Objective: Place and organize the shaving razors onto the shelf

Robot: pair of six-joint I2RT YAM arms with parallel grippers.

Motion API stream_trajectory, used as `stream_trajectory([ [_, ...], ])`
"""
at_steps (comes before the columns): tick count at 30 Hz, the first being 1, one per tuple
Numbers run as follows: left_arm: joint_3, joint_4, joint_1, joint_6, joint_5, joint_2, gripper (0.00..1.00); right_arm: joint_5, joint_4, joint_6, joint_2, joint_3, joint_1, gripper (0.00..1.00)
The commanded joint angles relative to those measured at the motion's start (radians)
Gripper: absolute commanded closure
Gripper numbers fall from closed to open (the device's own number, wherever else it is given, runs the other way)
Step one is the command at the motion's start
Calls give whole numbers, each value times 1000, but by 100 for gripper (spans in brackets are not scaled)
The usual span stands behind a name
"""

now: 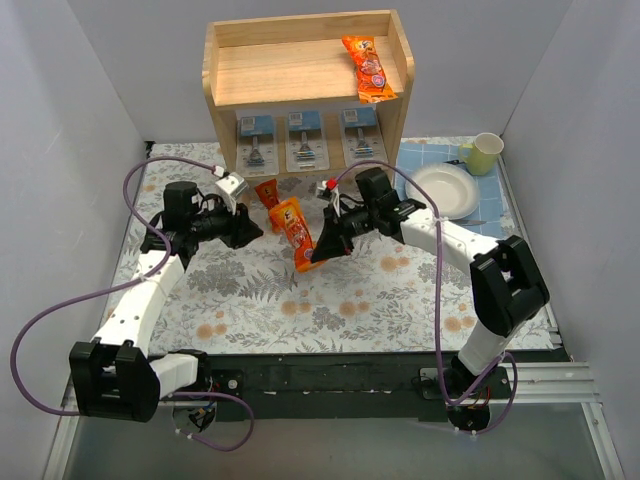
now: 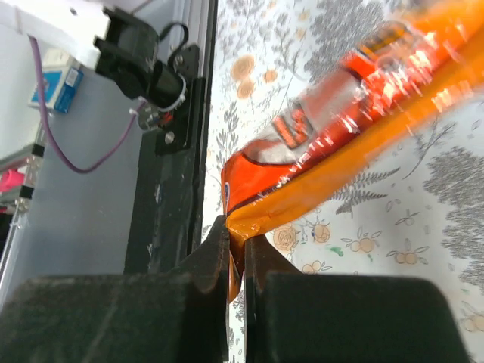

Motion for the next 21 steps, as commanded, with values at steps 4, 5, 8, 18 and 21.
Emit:
stream_trajectory([
  [4, 55, 216, 15, -110, -590, -140, 64, -178, 250, 371, -109, 139, -82, 99],
  [5, 45, 233, 15, -71, -643, -160, 54, -193, 280, 402, -112, 168, -85, 99],
  [8, 2, 260, 17, -6, -644, -236, 50, -233, 415, 526, -124, 202, -90, 99],
  [18, -28, 187, 17, -12, -604, -270, 52, -305, 670, 787, -83, 447, -108, 99],
  [21, -37, 191, 17, -10, -584, -285, 51, -223, 476, 712, -16, 655, -122, 99],
])
